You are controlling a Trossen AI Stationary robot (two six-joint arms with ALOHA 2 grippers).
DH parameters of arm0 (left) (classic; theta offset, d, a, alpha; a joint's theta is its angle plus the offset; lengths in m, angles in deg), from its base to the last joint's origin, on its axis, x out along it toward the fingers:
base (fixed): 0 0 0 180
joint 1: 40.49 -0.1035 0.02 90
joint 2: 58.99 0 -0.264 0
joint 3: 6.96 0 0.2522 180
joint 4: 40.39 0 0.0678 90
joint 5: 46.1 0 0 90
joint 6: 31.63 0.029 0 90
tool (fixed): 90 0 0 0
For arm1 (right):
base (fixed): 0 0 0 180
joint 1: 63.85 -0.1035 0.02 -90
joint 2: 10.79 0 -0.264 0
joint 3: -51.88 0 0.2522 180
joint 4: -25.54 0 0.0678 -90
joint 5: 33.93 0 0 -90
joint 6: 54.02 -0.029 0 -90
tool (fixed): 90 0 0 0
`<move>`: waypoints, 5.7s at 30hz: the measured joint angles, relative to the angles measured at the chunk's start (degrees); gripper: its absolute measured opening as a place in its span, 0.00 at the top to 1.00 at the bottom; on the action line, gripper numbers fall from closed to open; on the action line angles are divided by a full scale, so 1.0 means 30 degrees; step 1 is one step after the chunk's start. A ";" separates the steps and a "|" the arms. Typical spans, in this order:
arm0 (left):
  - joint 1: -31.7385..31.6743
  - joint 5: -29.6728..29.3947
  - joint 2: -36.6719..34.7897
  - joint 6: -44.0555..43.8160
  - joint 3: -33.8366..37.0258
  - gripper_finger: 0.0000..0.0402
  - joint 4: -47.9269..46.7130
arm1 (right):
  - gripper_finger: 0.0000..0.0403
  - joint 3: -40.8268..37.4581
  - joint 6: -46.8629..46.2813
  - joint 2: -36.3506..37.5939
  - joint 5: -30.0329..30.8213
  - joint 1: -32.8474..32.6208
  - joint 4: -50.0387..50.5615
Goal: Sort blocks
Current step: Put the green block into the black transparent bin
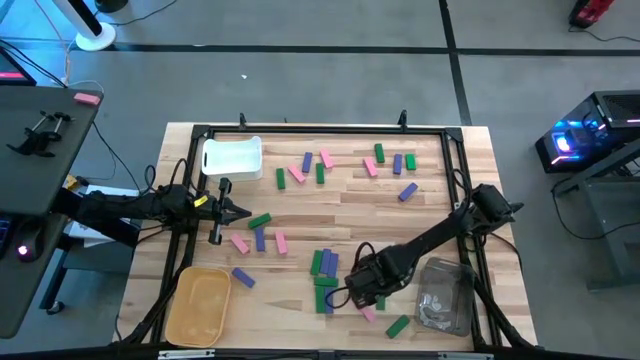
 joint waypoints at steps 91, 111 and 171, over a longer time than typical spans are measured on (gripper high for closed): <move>0.0003 -0.0001 0.0000 0.0000 0.0003 1.00 -0.0007 | 0.55 -0.0321 -1.0331 0.7031 0.4238 -0.8185 0.3717; 0.0001 -0.0003 0.0000 0.0005 0.0003 1.00 -0.0007 | 0.99 -0.0306 -0.3868 0.3789 0.0807 -0.5462 0.2552; 0.0000 0.0000 0.0005 -0.0004 0.0003 1.00 0.0000 | 0.45 0.1519 1.9159 -0.1529 0.3063 -0.6208 0.0575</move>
